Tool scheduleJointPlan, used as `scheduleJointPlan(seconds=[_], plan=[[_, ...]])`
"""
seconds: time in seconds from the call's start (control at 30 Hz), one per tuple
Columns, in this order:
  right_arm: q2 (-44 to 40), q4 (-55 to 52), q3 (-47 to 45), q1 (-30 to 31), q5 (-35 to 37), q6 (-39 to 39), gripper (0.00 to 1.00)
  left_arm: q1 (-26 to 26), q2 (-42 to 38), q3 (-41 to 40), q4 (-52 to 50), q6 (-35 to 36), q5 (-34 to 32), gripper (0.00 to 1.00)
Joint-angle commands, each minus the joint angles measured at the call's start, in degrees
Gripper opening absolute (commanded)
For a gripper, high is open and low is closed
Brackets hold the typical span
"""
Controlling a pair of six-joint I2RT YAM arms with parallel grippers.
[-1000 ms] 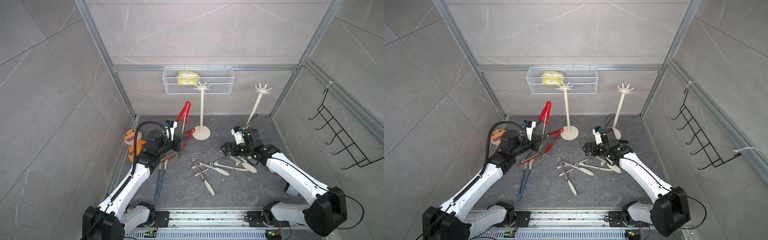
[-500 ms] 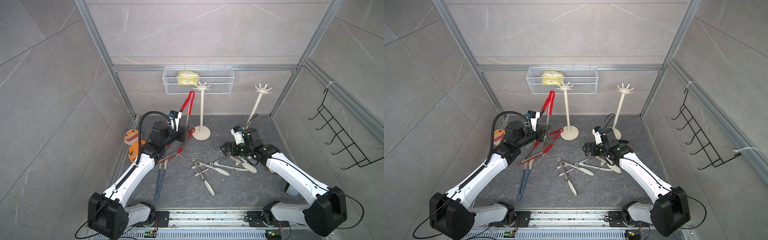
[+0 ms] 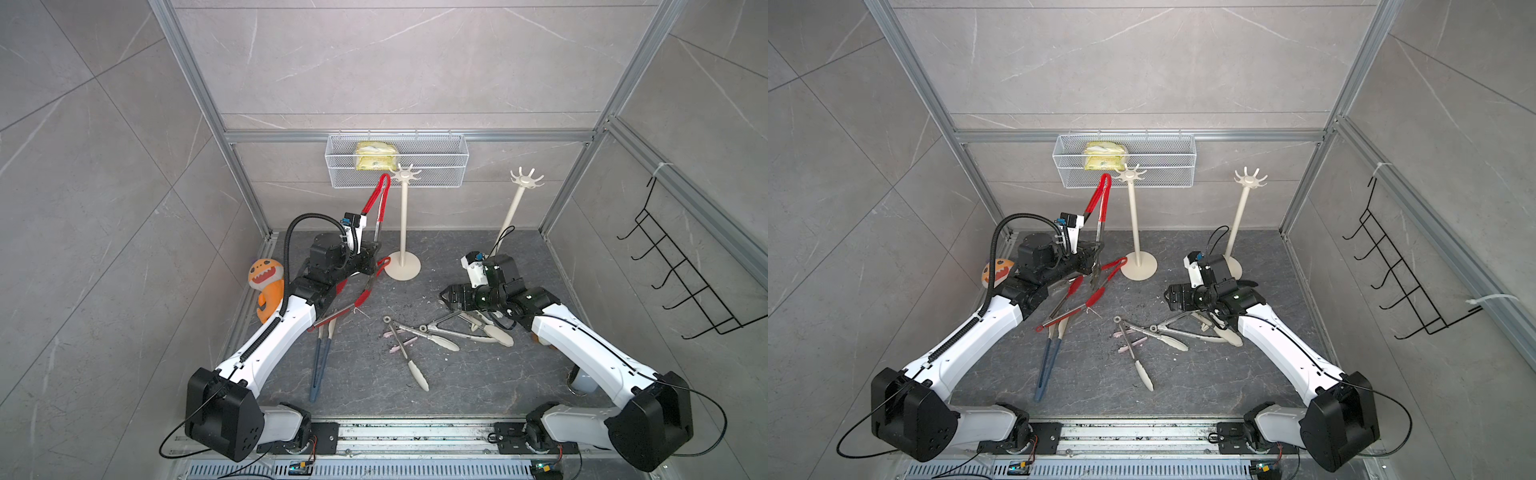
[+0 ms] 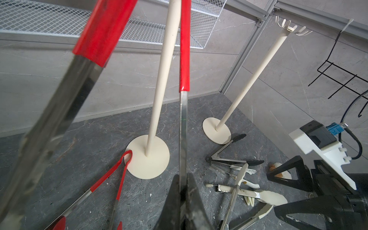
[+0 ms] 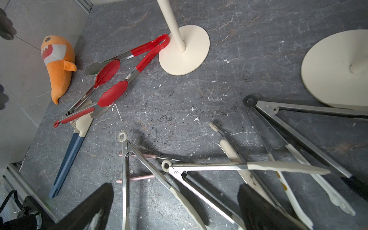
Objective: Hang food tongs on kitchen utensil racks
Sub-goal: Hang the food tongs on the rack.
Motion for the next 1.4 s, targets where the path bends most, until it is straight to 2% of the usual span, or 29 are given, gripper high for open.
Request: scheduleJointPlan(seconds=[0.0,0.93,1.37], plan=[[0.58,-0.46,1.47,0.41,0.32,0.56,1.00,-0.74,0.91,3.92,4.00,2.48,-0.26,0.01],[1.80,0.03,1.81,0.81,-0.64,0.47,1.00,-2.07,7.83,11.12,-0.46,2.85,-1.97,0.00],[1.28,0.38,0.64,0.80,-0.64,0.65,1.00,-2.51,8.74,11.36,-2.37,3.54,-2.44,0.00]])
